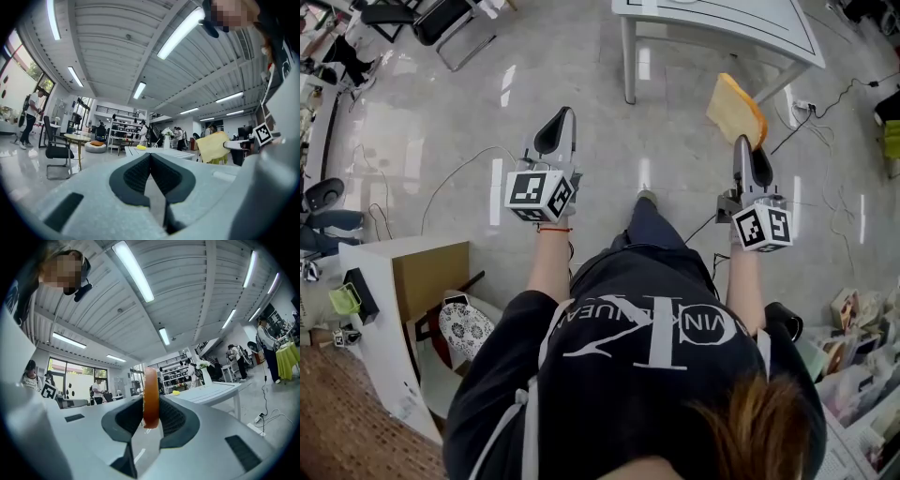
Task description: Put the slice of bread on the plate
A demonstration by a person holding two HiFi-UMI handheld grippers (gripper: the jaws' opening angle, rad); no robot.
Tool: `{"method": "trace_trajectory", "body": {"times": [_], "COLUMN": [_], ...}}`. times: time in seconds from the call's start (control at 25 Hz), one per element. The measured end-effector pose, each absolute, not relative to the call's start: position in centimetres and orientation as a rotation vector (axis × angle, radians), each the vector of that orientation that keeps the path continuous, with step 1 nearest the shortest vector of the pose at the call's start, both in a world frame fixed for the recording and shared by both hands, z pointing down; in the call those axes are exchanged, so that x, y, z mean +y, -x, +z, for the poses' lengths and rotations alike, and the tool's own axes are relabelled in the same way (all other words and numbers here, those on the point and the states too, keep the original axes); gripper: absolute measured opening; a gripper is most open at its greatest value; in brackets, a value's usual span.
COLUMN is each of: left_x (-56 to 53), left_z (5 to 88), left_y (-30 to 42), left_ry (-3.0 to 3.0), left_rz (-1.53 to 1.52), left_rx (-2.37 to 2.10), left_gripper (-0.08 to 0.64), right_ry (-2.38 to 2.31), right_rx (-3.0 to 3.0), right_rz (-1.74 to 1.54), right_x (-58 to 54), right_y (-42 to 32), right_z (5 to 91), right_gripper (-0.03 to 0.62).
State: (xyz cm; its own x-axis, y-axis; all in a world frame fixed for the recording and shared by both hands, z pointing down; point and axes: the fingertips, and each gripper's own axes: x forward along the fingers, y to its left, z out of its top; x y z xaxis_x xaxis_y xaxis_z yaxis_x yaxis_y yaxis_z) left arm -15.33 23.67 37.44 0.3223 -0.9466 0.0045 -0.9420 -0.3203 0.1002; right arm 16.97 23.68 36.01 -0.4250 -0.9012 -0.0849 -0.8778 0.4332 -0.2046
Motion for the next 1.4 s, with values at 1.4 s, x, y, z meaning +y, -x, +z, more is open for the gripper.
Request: {"method": "trace_trajectory", "body": {"times": [1.4], "left_x": [-3.0], "left_z": [34.2], "left_y": [16.3], "left_ry": [-2.531], "left_rz": [-0.070], "left_rx": [-1.790], "left_gripper": [0.008], "right_ry": [1.483], "right_rx": [2.503], "right_rz": [-0.182], "right_x": [-2.9], "right_y": [-14.3], "right_z": [33.9], "right_gripper": [0.094]}}
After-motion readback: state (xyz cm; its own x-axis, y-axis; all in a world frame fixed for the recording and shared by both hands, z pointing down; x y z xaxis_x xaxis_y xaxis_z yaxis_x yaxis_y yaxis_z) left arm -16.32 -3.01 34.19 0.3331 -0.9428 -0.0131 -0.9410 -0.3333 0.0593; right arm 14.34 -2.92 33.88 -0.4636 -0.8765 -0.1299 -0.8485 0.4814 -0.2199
